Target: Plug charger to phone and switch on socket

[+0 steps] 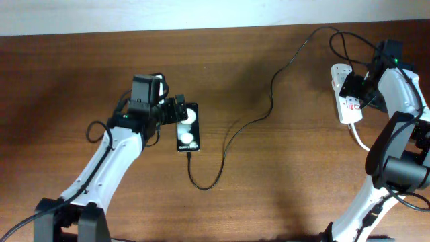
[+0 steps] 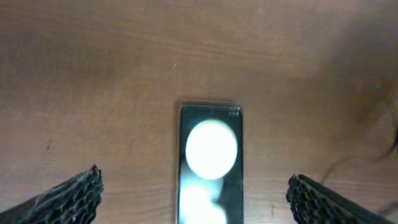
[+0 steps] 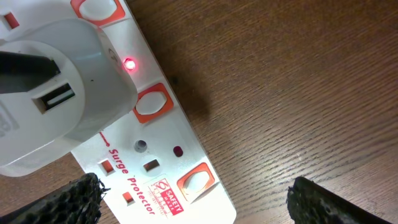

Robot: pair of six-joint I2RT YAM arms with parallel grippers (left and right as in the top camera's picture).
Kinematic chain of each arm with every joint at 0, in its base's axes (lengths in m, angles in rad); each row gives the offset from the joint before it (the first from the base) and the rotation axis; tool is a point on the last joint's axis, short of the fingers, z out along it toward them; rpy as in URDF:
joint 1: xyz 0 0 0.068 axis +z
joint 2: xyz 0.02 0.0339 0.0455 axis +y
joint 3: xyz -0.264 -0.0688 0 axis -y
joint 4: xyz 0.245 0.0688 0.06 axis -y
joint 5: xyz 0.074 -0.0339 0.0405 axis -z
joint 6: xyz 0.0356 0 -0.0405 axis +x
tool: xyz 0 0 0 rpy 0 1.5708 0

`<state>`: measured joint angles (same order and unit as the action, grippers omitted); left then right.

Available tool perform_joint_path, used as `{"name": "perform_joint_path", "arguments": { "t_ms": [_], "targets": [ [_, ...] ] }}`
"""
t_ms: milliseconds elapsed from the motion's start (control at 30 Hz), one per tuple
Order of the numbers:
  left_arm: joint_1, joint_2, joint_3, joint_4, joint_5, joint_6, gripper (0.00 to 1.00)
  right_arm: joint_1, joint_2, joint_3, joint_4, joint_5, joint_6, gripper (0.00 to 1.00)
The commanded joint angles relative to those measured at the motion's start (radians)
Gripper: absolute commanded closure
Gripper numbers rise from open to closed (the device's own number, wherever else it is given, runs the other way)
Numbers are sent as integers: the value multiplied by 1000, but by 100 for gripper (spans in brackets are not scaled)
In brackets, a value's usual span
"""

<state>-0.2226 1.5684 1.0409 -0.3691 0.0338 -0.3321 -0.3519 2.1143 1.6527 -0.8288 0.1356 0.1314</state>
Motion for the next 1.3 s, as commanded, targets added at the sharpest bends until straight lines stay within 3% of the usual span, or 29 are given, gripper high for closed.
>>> {"name": "perform_joint_path", "arguments": {
  "t_ms": [0, 100, 200, 300, 667, 867, 1100, 1267],
  "targets": [
    [-4, -31, -159, 207, 5, 12, 1, -3, -27, 2, 0, 19, 3, 1],
    [-4, -60, -323, 560, 49, 12, 1, -3, -27, 2, 0, 19, 3, 1],
    [-4, -92, -390, 664, 48, 37, 1, -3, -27, 2, 0, 19, 3, 1],
    [-4, -130, -417, 668, 48, 92, 1, -3, -27, 2, 0, 19, 3, 1],
    [5, -275, -611, 721, 44, 91, 1, -3, -27, 2, 0, 19, 3, 1],
    [95, -515, -855, 838, 45, 91, 1, -3, -27, 2, 0, 19, 3, 1],
    [102, -763, -1027, 841, -3, 91, 1, -3, -27, 2, 0, 19, 3, 1],
    [102, -1016, -1032, 610, -90, 92, 1, -3, -27, 2, 0, 19, 3, 1]
  ]
}}
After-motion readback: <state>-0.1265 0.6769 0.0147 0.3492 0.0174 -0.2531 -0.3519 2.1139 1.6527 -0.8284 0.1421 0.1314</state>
